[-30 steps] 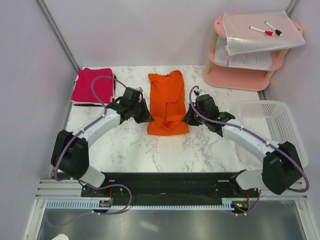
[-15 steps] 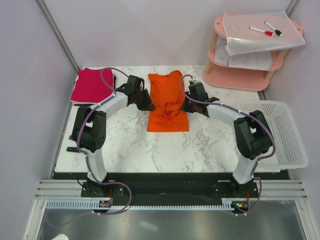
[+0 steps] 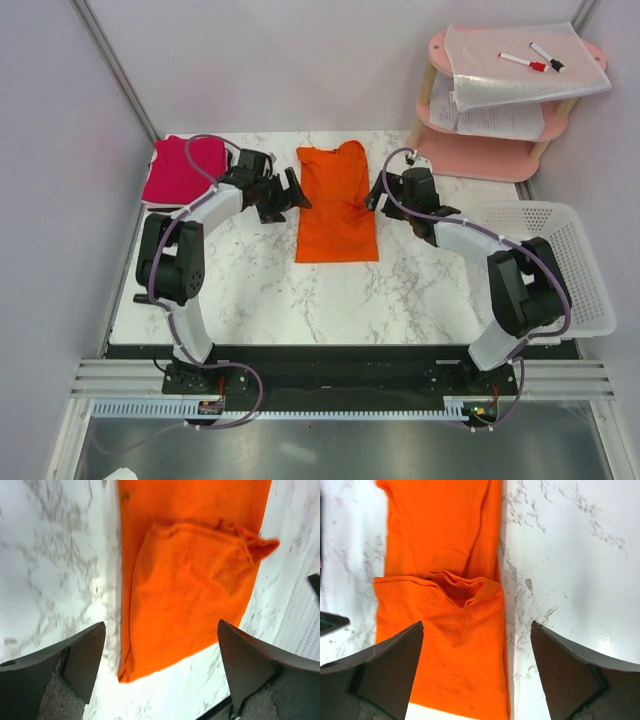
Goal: Fold and stack the t-shirts
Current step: Fold the folded rectangular tshirt in 1/3 of the way, then grab one side of the 2/3 rectangular tshirt with both arms
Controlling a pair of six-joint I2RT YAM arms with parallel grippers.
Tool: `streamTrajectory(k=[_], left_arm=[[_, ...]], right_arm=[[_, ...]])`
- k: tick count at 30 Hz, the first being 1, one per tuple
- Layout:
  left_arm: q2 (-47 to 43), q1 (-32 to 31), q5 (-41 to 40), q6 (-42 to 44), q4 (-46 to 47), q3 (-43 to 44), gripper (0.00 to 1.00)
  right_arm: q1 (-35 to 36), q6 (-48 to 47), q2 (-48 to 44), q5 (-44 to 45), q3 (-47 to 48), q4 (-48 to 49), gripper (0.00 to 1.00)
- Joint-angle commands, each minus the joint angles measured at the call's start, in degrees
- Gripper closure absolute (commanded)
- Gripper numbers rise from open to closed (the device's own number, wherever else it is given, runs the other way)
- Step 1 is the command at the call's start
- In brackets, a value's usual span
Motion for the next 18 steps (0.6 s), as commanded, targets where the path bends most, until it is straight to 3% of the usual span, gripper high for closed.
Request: streamTrajectory(k=[1,4,10,14,18], left_arm=[[-7.53,-0.47,0.8,-0.51,5.85,-10.03,0.05],[-9.46,-0.99,3.61,-2.71,9.64,-16.8,0.14],[-10.0,-3.28,3.18,-4.56,13.07,-23.66,0.23],[-9.82,-4.5,3.17,-5.96,14.66,-27.0,0.27],[-9.56,-5.56,2.91,-6.67,15.62,-28.94,0.36]], right_arm=[[0.36,0.11,-4.22,-1.23,-2.25,-0.25,0.06],[0.36,1.78,-3.87,-4.57,-3.39,-4.65,0.09],[0.28,5.47,-3.52,-10.28,-8.05,-9.13,0.17],[0.36,6.8,-3.87,-12.56,-11.3,-9.23,0.19],[0.36,8.9,-4.66,-15.11,-16.64,-6.61,0.21]])
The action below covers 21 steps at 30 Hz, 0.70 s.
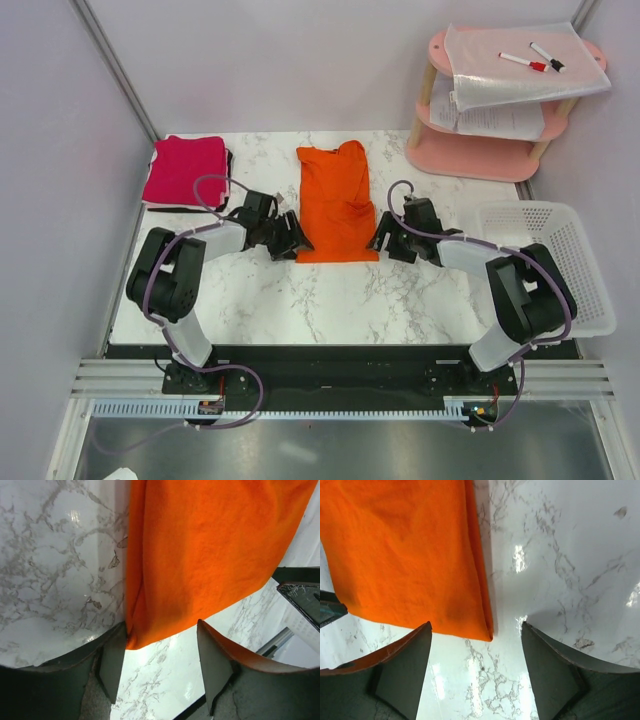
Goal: Fold and stack the t-shirts
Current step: Grab one side of the 2/3 rectangular tshirt with both arms
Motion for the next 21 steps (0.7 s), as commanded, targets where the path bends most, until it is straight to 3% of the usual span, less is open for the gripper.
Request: streamTrajectory(k=[1,5,8,9,12,21], left_arm=[[-0.25,-1.34,-1.15,-1.86,1.88,-3.19,0.38],[0.19,-1.61,-1.77,-2.3,2.41,-3.81,0.56],[0.11,-1.61,-2.82,-2.48,2.23,-3.81,0.81],[-0.42,-1.61,-3.0,-2.48,1.97,-3.9,0.9],[-1.99,-1.61,-3.53,-2.74,1.01,-4.51,0.98],[-14.37,-3.19,-3.18,-5.11,-0.58,-14.26,0.98]], right_arm=[[0.08,4.59,-0.91,-4.41,-5.67,4.47,0.2],[0.25,7.85,-0.21,-6.87,-12.34,14.59,0.3],[0.25,8.83,1.99,-9.15,-12.98,18.13,0.57],[0.34,8.92,2.34,-9.86,-12.97,18.04,0.77],[0.43,8.31,1.73,-9.69,-13.33,16.12,0.99],[2.1,3.12,-9.76,-10.48,-16.05,4.09,1.0]])
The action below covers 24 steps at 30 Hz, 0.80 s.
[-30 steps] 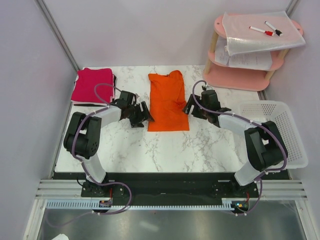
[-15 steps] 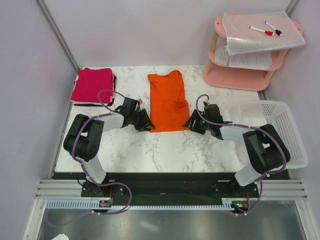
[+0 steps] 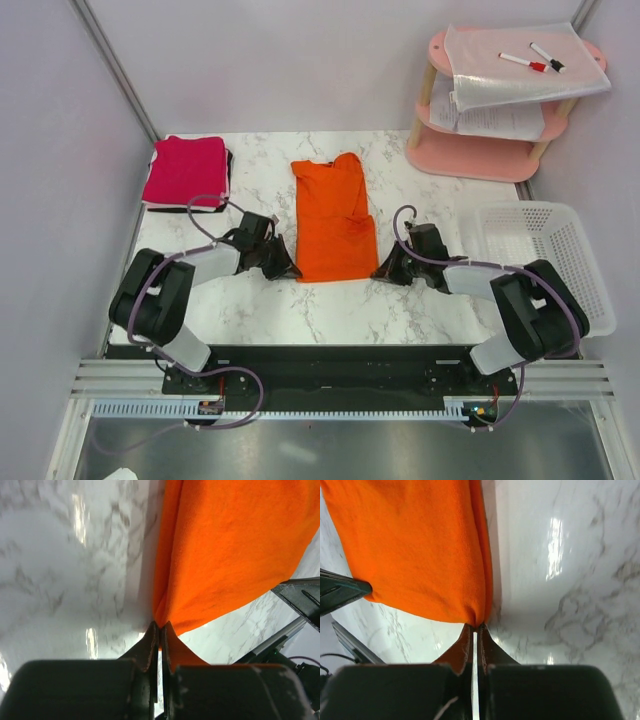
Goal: Fold and stack the t-shirts
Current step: Grab one side of the 2/3 rectangular tshirt with both arms, then fold the long partially folded tshirt into a neat square
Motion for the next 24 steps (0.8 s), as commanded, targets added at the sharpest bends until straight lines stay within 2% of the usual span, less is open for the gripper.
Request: streamTrajectory(k=[1,8,13,17,24], left_arm=[[-9.4,-2.23,-1.17,-3.01,-3.0,-5.98,0.98],[-24.0,-5.05,-1.78,-4.43,-12.48,-8.11,0.98],[-27.79,-4.96,-5.56,-2.85,-19.18,0.14,0.98],[-24.55,-4.87,-8.02,-1.18,-21.38,7.35,0.98],[-16.03,-2.94,-10.04,1.02,-21.55,20.17,0.98]], right_arm=[[1.86,-3.79,-6.67,-1.03,-2.61,-9.24,1.0],[9.41,-3.27,-19.68,-1.57,-3.32,-18.12,1.0],[9.86,-5.98,-27.34,4.92,4.21,-23.31,1.0],[9.86,-11.24,-25.59,12.57,11.0,-24.19,1.0],[9.16,-18.46,-13.92,21.9,24.01,-21.22,1.0]])
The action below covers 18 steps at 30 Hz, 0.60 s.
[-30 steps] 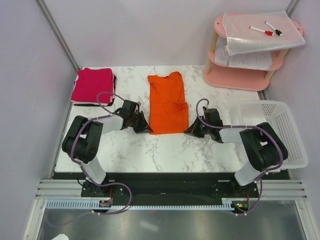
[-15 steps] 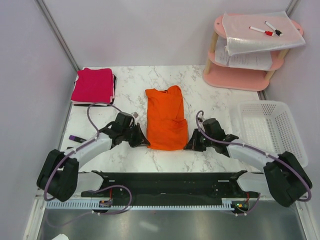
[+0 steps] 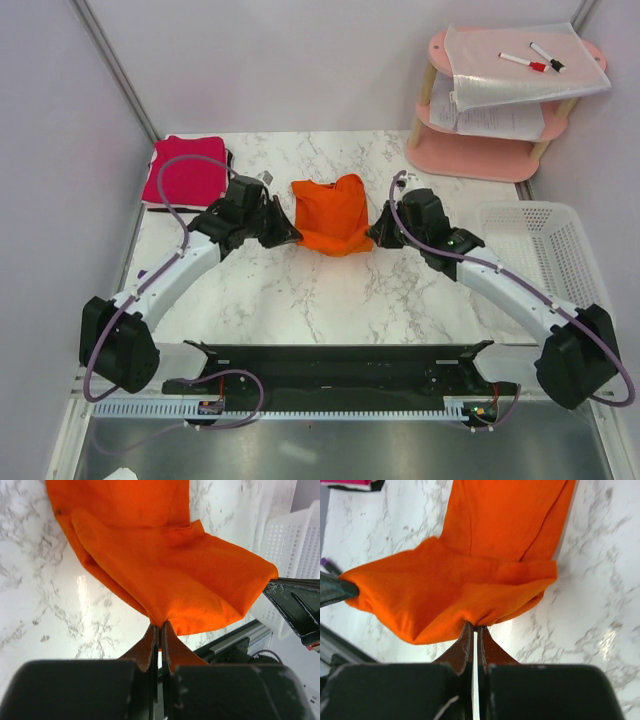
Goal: Fold and stack the t-shirts
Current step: Fold the long partially folded tshirt into a neat square
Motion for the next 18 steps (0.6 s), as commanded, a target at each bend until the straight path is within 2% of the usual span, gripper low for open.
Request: streamTrajectory(k=[1,7,18], left_arm=[[5.69,2.35,-2.72,3.38,-1.03,8.21,0.98],[14.64,6.04,-1.76,5.93,-0.94,16.91,0.98],[33.18,10.53,4.83,8.92,-0.33,33.86,0.98]], right_arm=[[-0.96,-6.43,6.38,7.69,8.03,3.47,1.0],[-4.56,-7.4,16.67,5.76,14.89,8.13,1.0],[-9.66,-6.26,34.41,1.9,26.24,14.71,0.99]])
